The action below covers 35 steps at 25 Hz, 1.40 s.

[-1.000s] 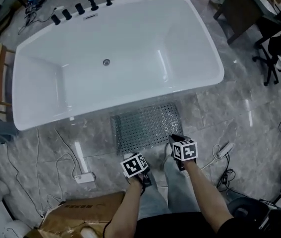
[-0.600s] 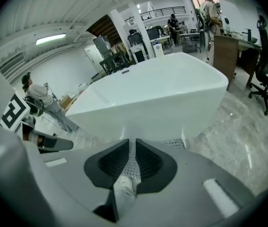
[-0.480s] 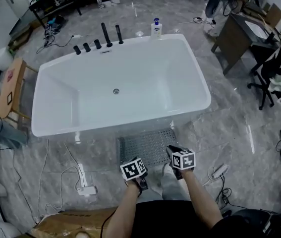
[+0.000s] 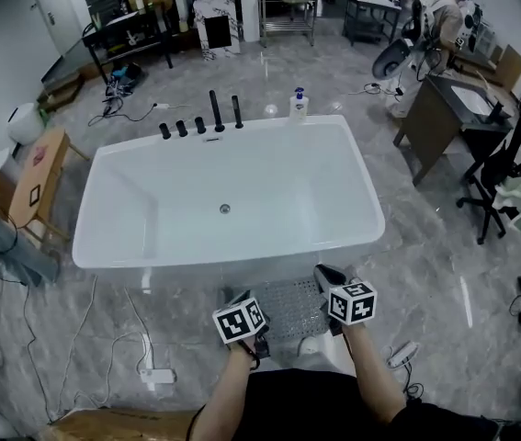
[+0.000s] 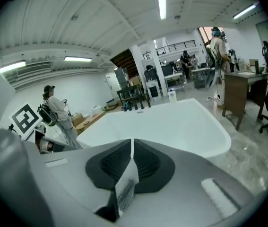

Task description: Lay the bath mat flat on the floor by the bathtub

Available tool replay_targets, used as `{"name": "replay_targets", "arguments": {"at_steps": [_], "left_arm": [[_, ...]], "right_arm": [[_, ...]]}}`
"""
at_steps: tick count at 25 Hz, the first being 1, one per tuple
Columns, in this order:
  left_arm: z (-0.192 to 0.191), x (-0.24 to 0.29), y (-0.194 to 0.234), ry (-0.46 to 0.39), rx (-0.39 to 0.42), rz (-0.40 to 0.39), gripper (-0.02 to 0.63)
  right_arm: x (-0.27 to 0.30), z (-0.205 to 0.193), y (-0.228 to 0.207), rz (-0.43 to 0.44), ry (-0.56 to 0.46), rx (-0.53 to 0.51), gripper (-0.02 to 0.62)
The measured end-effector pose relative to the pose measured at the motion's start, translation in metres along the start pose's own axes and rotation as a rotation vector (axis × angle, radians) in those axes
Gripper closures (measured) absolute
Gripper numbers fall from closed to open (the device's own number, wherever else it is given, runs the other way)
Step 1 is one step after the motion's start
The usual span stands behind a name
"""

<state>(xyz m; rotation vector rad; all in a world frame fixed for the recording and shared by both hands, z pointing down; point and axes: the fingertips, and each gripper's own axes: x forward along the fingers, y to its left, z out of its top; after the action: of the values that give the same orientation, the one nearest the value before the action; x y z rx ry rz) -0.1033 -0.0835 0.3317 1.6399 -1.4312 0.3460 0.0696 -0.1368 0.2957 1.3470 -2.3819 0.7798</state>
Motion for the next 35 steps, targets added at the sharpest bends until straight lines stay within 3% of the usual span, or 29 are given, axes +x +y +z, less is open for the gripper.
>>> {"name": "replay_targets", "arguments": {"at_steps": [9, 17, 30, 35], "left_arm": [[0.071, -0.043, -0.043, -0.177, 0.089, -0.048, 0.601], [0.145, -0.094, -0.094, -0.421, 0.216, -0.113, 0.601], [0.265, -0.213, -0.154, -0.869, 0.466, -0.057, 0.601], [0.270, -0.247, -0.164, -0.940, 0.597, 0.007, 0.601]], "right_arm": [[-0.036, 0.092, 0.041, 0.038, -0.226, -0.088, 0.580], [-0.062, 0.175, 0.058, 0.036, -0.369, -0.181, 0.589], [-0.136, 0.319, 0.075, 0.037, -0.705, -0.223, 0.589], [-0.164, 0.321, 0.087, -0.064, -0.698, -0.391, 0.589]]}}
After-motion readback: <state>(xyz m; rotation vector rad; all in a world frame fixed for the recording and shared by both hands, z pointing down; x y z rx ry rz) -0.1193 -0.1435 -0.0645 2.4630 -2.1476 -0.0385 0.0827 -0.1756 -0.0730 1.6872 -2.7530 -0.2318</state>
